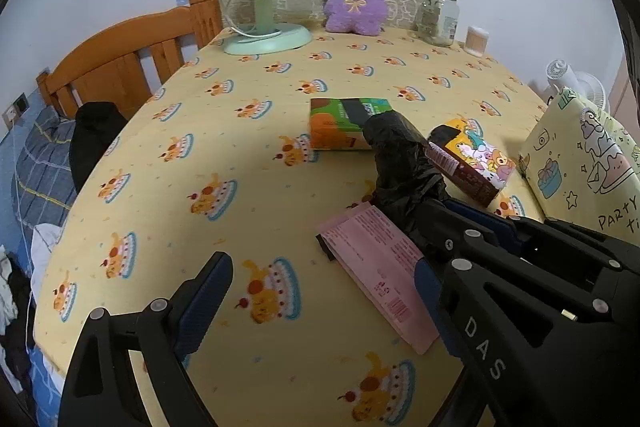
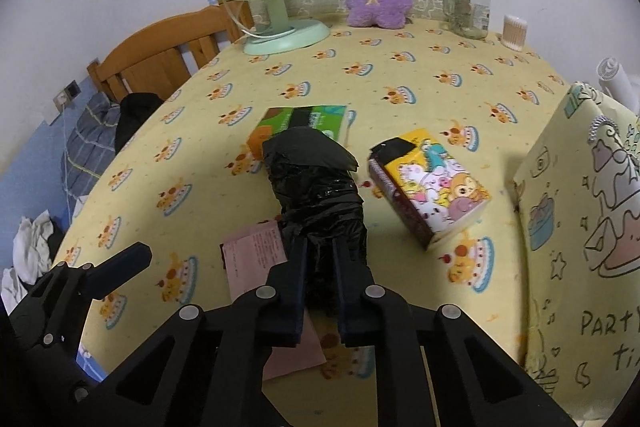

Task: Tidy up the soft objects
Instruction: 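Grasp the black plastic bag with the right gripper while the left grasps the pink packet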

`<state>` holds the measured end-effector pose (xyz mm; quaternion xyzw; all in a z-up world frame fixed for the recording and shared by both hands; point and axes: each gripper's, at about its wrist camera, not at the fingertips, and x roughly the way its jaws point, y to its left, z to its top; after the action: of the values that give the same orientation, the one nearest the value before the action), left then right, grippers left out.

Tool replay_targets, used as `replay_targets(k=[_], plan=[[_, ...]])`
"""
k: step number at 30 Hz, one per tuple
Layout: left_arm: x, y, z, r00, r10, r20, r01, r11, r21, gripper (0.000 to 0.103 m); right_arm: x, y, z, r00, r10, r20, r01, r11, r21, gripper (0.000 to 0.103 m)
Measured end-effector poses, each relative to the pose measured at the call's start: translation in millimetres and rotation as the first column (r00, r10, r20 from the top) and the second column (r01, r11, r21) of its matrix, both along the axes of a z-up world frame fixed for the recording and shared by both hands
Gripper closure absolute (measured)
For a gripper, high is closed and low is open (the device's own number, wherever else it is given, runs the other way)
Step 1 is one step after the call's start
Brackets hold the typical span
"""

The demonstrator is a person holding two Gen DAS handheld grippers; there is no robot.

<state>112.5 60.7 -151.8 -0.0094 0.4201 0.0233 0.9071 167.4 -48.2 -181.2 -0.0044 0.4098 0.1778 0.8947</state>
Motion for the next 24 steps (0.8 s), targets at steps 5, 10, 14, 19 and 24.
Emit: replay_targets(k=[5, 10, 14, 19, 24], plan=[[-3.6, -1.9, 2.8, 1.0, -0.001, 0.011, 0.001, 1.0, -0.012, 0.009, -5.7, -0.7, 5.9, 1.0, 0.001, 0.029, -0.001, 1.0, -0.012, 0.092], [-1.2, -11.5, 1.5, 1.0, -0.015, 0.01, 0.016, 0.999, -0.037, 0.009, -8.2, -12.5, 11.3, 0.997, -0.033, 0.068, 0.037, 0.998, -0.054, 0.092], [5.5, -17.1, -6.8, 1.0, -0.006, -0.016, 0.006, 1.0, -0.03, 0.009, -7.2, -21.5, 7.6, 0.998, -0.043, 0.055, 0.047, 0.997, -0.061, 0.092], [9.9, -19.8, -15.9, 1.0, 0.0, -0.032, -0.001, 1.0, -0.017, 0.012, -6.6, -25.0, 0.3, 0.998, -0.041, 0.038, 0.043, 0.998, -0.056, 0.092], [10.6, -18.8, -12.6, 1.0, 0.022, -0.005, -0.022, 1.0, -0.007, 0.048, -4.1, -25.2, 0.1, 0.999, -0.04, 0.028, 0.041, 0.999, -0.034, 0.091]])
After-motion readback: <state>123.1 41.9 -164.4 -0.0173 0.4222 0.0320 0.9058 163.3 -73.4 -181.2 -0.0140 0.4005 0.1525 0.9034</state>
